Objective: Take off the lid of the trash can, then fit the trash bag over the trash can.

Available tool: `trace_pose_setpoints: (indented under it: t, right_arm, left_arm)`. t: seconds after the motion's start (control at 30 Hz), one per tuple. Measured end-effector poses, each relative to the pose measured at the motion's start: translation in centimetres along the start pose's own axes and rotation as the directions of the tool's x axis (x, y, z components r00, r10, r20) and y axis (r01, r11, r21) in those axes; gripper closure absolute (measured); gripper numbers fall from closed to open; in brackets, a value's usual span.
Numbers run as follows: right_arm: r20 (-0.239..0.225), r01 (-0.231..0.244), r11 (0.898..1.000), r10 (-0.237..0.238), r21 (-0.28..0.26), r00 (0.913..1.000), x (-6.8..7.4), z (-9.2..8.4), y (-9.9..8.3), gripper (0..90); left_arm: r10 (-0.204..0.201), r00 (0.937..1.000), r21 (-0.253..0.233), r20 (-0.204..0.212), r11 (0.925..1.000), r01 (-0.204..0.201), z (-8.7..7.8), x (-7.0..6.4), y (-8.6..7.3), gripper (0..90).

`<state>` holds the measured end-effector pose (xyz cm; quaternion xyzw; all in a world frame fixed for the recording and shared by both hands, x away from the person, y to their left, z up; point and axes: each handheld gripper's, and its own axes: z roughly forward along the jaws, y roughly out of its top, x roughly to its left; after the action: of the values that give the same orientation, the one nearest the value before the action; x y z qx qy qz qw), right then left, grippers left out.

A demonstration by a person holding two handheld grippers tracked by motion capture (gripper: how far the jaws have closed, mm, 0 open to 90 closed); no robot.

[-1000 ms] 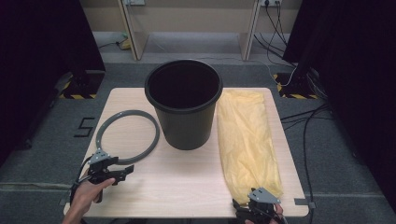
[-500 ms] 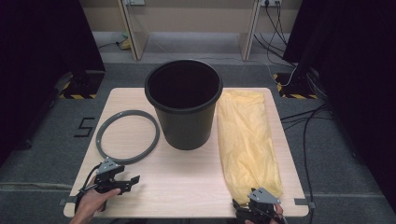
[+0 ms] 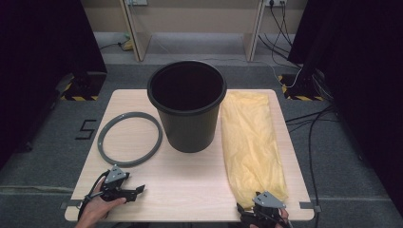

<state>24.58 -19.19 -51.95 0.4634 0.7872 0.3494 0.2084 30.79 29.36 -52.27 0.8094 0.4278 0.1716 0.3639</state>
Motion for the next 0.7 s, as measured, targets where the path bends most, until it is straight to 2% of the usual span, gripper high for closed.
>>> trace_pose_setpoints:
  t: [0.03, 0.17, 0.27, 0.4, 0.7]
  right_arm:
    - [-0.001, 0.0, 1.0, 0.0, -0.001, 1.0, 0.0, -0.01, -0.02, 18.7]
    - [-0.001, 0.005, 1.0, -0.005, -0.005, 1.0, -0.02, -0.02, -0.06, 18.7]
    - [-0.001, 0.007, 1.0, -0.007, -0.005, 1.0, -0.04, -0.02, -0.06, 18.7]
    - [-0.001, -0.002, 1.0, 0.002, -0.001, 1.0, 0.04, -0.06, -0.08, 18.7]
    - [0.0, 0.002, 1.0, -0.002, -0.002, 1.0, 0.03, -0.08, -0.09, 18.7]
  left_arm:
    - [0.014, 0.9999, 0.001, -0.007, 0.9999, -0.014, 0.04, -0.15, -0.05, 15.3]
    - [-0.002, 0.9996, -0.003, -0.028, 1.0, 0.002, 0.09, -0.48, -0.12, 13.3]
    - [0.007, 0.9998, 0.003, -0.016, 1.0, -0.007, 0.18, -0.6, -0.13, 11.4]
    - [0.015, 0.9998, 0.018, -0.014, 0.9997, -0.015, 0.37, -0.83, -0.03, 3.8]
    - [0.014, 0.9998, 0.02, -0.011, 0.9997, -0.014, 0.4, -0.85, -0.01, 2.7]
